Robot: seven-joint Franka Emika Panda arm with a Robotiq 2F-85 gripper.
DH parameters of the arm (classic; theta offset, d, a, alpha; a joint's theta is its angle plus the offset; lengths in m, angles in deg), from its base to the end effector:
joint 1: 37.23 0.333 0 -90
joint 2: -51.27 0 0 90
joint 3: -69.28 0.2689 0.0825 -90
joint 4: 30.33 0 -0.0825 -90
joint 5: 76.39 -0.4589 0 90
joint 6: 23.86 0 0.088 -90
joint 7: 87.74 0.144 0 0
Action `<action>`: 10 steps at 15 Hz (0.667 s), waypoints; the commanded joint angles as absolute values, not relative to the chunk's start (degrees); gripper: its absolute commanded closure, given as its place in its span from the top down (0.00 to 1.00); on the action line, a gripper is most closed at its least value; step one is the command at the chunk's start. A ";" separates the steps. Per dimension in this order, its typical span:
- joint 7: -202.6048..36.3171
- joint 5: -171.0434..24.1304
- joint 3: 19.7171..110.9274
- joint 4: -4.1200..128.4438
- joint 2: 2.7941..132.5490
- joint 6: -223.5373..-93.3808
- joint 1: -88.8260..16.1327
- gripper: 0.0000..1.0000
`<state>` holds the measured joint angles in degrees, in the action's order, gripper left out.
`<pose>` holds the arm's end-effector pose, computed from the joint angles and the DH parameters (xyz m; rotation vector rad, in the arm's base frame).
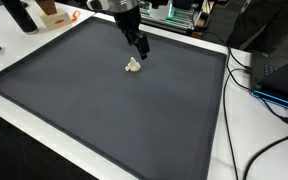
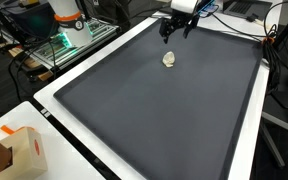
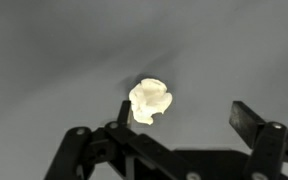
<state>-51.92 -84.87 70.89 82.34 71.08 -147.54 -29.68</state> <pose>0.6186 0.1110 0.1540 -2.9512 0.8453 0.2927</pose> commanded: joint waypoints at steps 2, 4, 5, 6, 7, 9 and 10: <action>-50.92 -88.50 70.51 82.94 73.83 -148.60 -30.29 1.00; -50.71 -87.97 70.10 83.23 74.88 -149.34 -30.02 1.00; -50.51 -87.84 69.96 83.30 75.38 -149.74 -29.94 1.00; -50.50 -87.79 69.89 83.32 75.83 -150.02 -29.93 1.00; -50.43 -87.35 69.72 83.35 76.32 -150.45 -29.78 1.00; -50.76 -87.17 69.59 83.31 77.14 -151.03 -29.74 1.00; -51.17 -87.29 69.64 83.28 77.59 -151.44 -29.81 1.00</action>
<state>-50.91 -86.94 69.99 82.56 76.56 -149.33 -29.97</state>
